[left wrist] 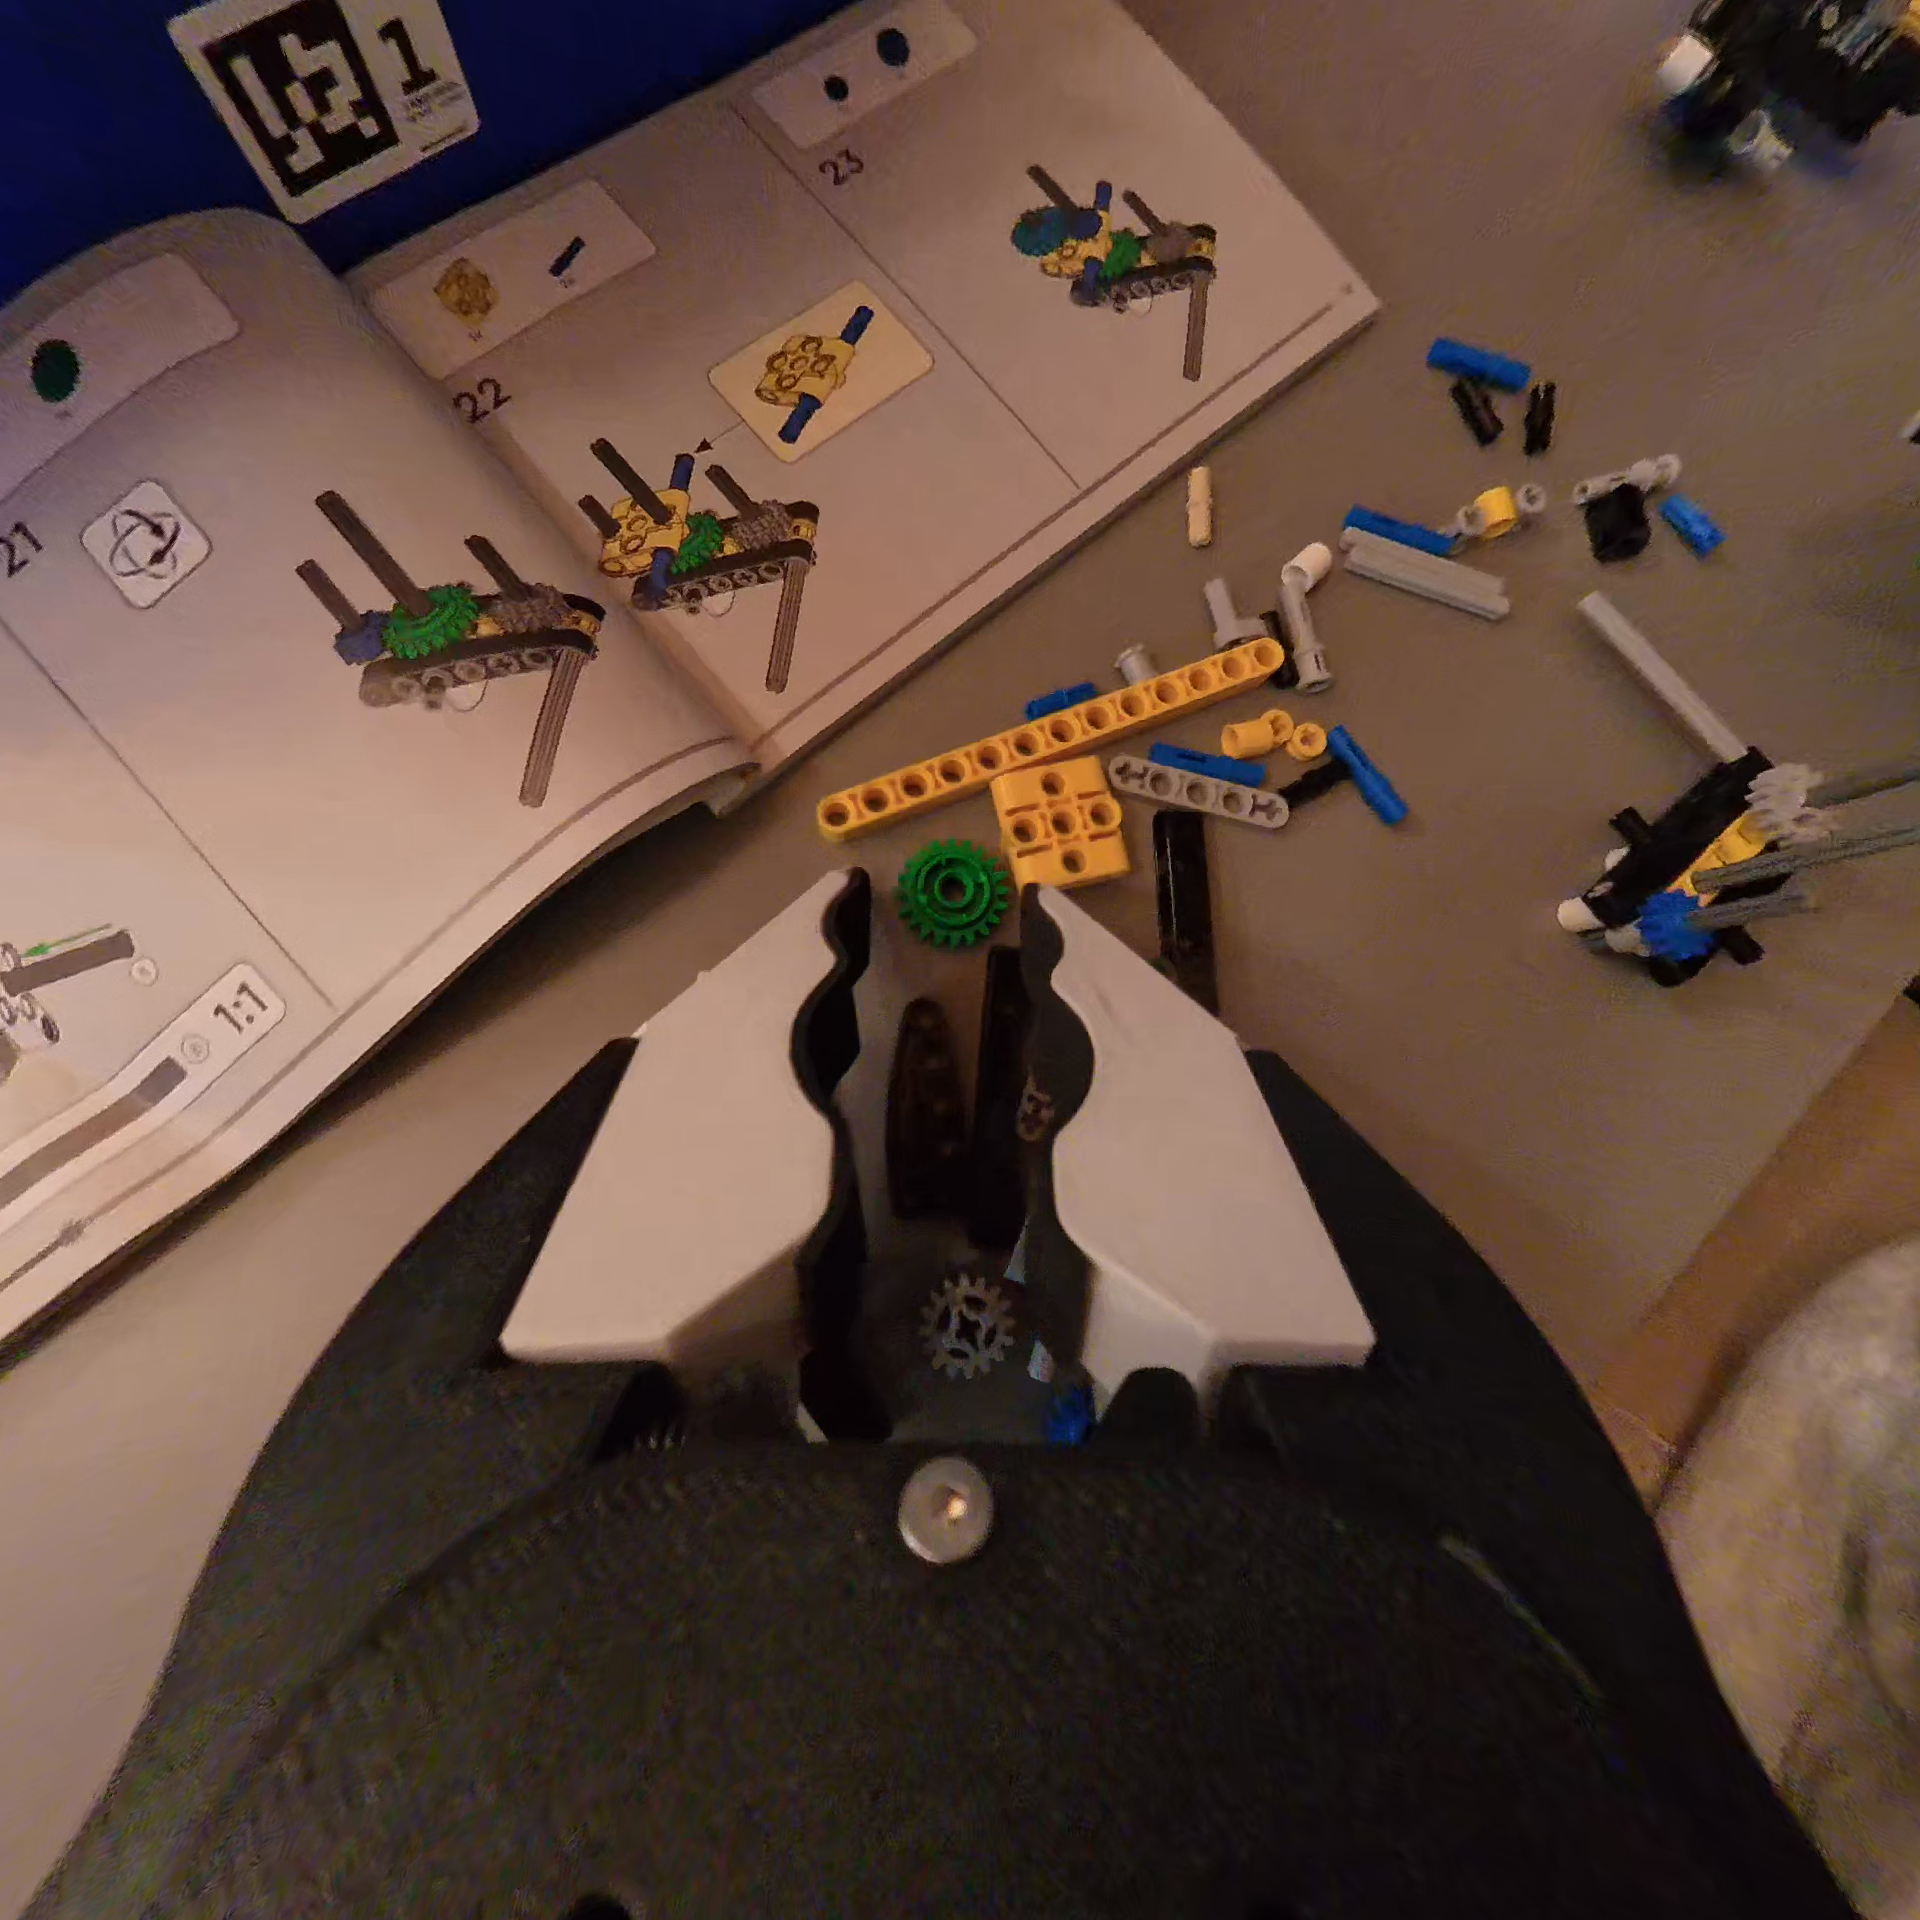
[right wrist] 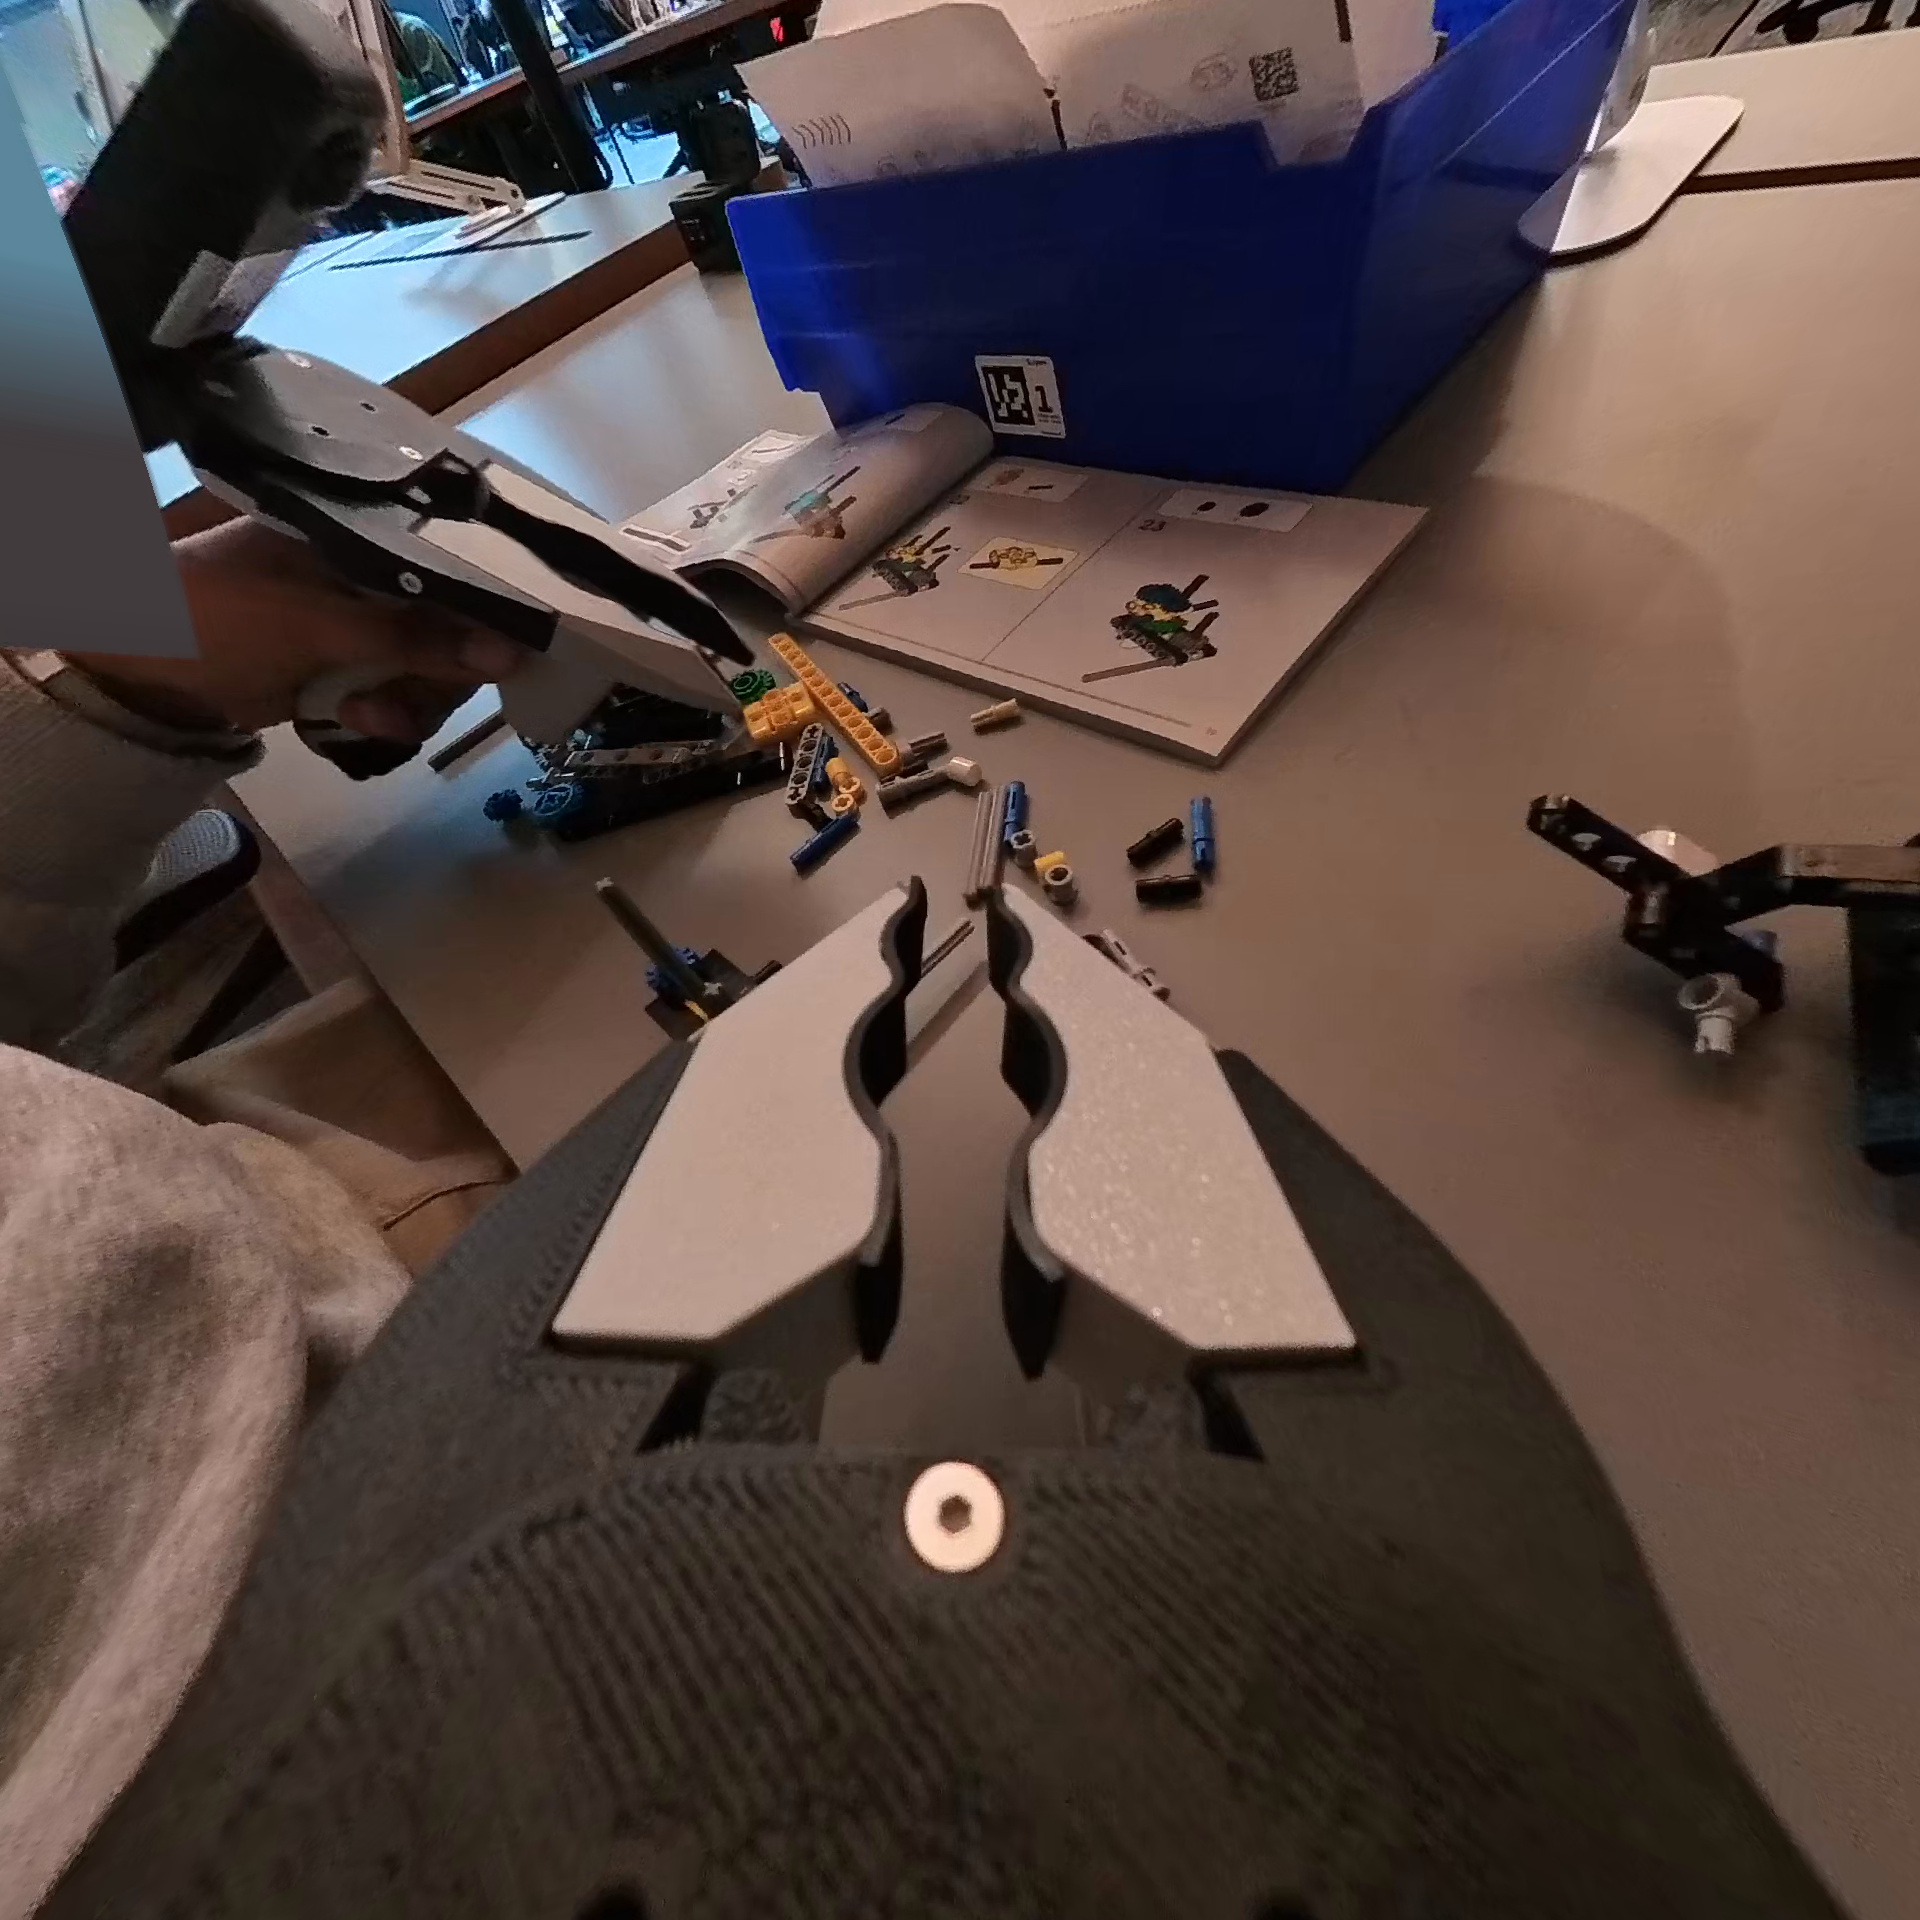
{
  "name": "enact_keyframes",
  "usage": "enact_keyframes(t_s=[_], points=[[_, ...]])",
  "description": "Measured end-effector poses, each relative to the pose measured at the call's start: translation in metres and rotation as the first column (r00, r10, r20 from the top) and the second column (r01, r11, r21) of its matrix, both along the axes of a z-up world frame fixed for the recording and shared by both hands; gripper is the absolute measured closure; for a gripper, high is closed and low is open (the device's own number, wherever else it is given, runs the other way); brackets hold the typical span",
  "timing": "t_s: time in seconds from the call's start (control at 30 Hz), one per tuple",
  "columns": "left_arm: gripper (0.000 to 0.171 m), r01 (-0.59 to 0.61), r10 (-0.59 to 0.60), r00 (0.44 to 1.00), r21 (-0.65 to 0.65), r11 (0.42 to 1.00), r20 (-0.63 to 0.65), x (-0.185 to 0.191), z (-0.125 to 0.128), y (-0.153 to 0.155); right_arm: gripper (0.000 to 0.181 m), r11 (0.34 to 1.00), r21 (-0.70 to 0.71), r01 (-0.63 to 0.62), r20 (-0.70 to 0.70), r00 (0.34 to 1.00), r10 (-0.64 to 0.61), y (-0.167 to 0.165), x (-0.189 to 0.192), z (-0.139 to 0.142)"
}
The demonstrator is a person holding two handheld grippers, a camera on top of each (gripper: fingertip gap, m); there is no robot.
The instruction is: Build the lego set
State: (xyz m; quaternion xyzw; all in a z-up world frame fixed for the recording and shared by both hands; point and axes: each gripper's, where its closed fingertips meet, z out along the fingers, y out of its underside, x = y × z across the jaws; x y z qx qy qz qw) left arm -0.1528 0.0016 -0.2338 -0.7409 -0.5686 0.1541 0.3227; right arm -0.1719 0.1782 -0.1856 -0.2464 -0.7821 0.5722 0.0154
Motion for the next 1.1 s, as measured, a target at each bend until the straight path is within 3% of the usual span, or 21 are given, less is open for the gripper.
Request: enact_keyframes(t_s=[0.17, 0.3, 0.47, 0.57, 0.8, 1.1], points=[[0.153, 0.021, -0.021, 1.0, -0.012, 1.0, 0.006, 0.0, -0.001, 0.003, 0.171, 1.0, -0.011, -0.006, 0.002, 1.0, 0.006, -0.001, 0.003, 0.001], [0.153, 0.029, -0.024, 0.994, 0.046, 0.999, -0.109, -0.001, 0.025, 0.009, 0.171, 1.0, -0.022, -0.004, -0.015, 1.0, 0.004, -0.001, 0.003, 0.004], [0.153, 0.235, -0.188, 0.942, 0.148, 0.961, -0.277, 0.02, 0.07, 0.064, 0.171, 0.998, -0.069, -0.011, -0.071, 0.997, 0.006, 0.0, 0.006, 0.02], [0.153, 0.344, -0.285, 0.908, 0.159, 0.925, -0.308, 0.037, 0.079, 0.1, 0.171, 0.989, -0.08, -0.121, -0.122, 0.986, 0.111, -0.007, 0.029, 0.034], [0.153, 0.428, -0.384, 0.887, 0.146, 0.892, -0.257, 0.055, 0.073, 0.134, 0.171, 0.953, 0.048, -0.3, -0.15, 0.941, 0.304, -0.03, 0.072, 0.011], [0.153, 0.437, -0.406, 0.889, 0.124, 0.891, -0.213, 0.049, 0.066, 0.144, 0.17, 0.966, 0.069, -0.247, -0.14, 0.957, 0.255, -0.037, 0.065, 0.001]])
